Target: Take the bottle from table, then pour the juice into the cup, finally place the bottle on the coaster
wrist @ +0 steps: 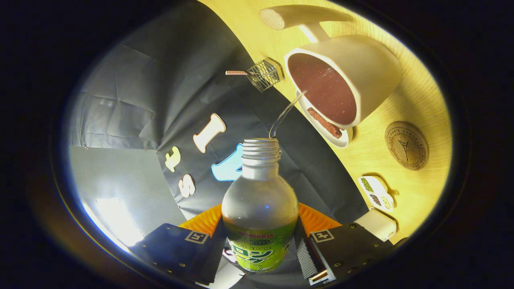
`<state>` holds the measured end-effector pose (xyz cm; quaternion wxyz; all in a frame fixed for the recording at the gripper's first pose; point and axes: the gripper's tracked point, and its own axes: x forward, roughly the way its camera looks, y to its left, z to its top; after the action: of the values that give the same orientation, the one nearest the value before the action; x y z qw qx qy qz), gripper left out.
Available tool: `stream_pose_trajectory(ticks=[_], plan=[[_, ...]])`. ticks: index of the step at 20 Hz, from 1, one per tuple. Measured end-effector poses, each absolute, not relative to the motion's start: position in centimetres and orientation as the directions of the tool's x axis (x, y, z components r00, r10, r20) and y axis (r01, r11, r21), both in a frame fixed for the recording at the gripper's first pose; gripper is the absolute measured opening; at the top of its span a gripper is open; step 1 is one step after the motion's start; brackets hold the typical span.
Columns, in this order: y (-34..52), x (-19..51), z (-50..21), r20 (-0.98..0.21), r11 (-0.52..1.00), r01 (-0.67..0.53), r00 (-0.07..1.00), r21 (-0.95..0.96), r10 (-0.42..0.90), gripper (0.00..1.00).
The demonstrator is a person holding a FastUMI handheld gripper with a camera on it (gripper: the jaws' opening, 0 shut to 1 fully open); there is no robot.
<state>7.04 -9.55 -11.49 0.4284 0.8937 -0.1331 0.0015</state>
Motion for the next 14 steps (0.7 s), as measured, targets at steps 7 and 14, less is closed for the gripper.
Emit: stream_pose_trajectory(ticks=[7, 14], plan=[[-9.6, 7.0, -11.9, 0.110, -0.602, -0.234, 0.965, 0.764, -0.236, 0.77], [-9.4, 6.7, -14.2, 0.078, -0.598, -0.199, 0.972, 0.777, -0.223, 0.77]])
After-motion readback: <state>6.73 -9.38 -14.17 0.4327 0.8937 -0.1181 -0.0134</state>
